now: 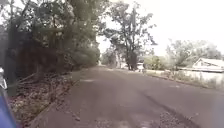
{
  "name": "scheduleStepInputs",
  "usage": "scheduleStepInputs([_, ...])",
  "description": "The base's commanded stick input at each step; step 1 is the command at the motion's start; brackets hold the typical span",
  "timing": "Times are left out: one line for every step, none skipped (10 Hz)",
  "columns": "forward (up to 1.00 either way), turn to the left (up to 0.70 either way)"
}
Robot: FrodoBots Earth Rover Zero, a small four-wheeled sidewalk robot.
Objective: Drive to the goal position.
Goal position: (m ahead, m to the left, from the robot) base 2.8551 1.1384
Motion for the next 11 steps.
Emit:
scheduleStepInputs([0.70,-0.01])
scheduleStepInputs([0.70,-0.01])
scheduleStepInputs([0.70,-0.01])
scheduleStepInputs([0.70,-0.01])
scheduleStepInputs([0.70,-0.01])
scheduleStepInputs([0.70,-0.01])
scheduleStepInputs([0.70,-0.01])
scheduleStepInputs([0.70,-0.01])
scheduleStepInputs([0.70,-0.01])
scheduleStepInputs([0.70,-0.01])
scheduleStepInputs([0.70,0.00])
